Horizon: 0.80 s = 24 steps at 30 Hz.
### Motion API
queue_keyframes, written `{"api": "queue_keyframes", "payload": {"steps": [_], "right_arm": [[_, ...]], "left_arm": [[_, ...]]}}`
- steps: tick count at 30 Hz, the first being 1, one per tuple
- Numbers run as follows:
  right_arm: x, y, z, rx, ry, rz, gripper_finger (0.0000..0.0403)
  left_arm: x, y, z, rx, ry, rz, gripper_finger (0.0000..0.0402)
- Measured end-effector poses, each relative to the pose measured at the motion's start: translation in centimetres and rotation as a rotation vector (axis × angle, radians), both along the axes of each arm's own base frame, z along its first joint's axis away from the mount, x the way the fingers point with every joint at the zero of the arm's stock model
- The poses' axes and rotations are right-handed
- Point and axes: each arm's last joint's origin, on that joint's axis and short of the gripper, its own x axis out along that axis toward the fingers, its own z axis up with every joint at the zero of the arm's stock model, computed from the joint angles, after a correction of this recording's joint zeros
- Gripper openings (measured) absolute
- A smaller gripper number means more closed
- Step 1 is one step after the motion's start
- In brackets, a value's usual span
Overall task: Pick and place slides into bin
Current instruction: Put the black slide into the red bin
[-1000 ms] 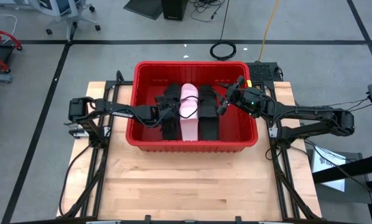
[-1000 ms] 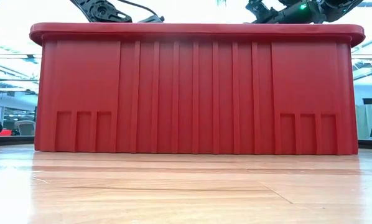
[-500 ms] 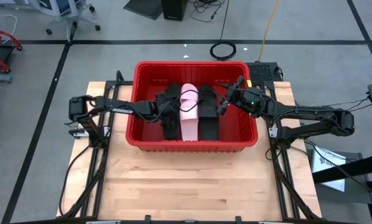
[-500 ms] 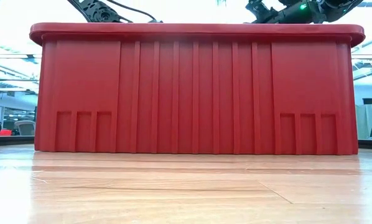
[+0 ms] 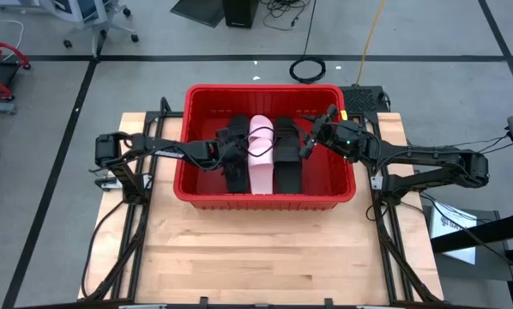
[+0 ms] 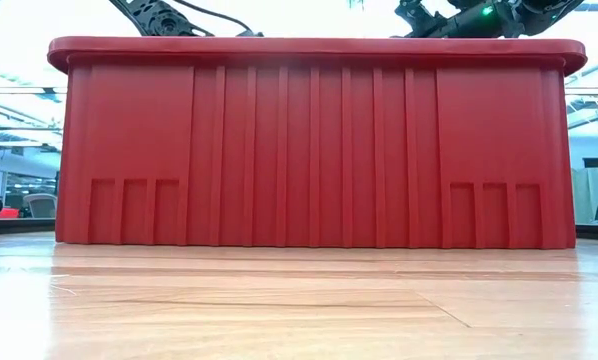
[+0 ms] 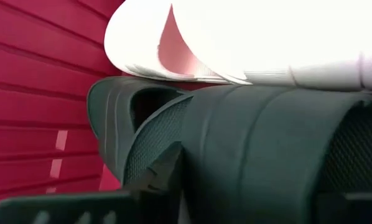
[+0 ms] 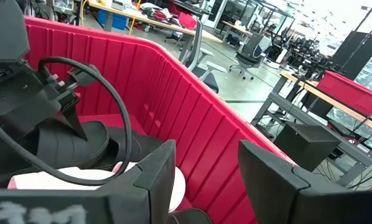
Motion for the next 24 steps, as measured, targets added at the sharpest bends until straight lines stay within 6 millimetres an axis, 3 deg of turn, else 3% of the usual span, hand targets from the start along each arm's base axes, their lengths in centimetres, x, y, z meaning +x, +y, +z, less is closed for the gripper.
{"api": "queue_keyframes", "payload": {"steps": [6,12,24], "right_arm": [[0.0,0.0,0.0,0.0,0.0,0.0,0.0164],[0.0,0.0,0.0,0.0,0.0,0.0,0.0164],[0.0,0.0,-0.1,0.007,0.008,-0.001,0.0164]], "left_arm": [[0.1,-1.5,-0.2,-0.019,0.013,-0.01,0.0166],[-0.1,-2.9,-0.1,0.08,0.072,-0.001,0.0183],[-1.6,-3.1,5.2,0.218,-0.101,0.061,0.0184]]}}
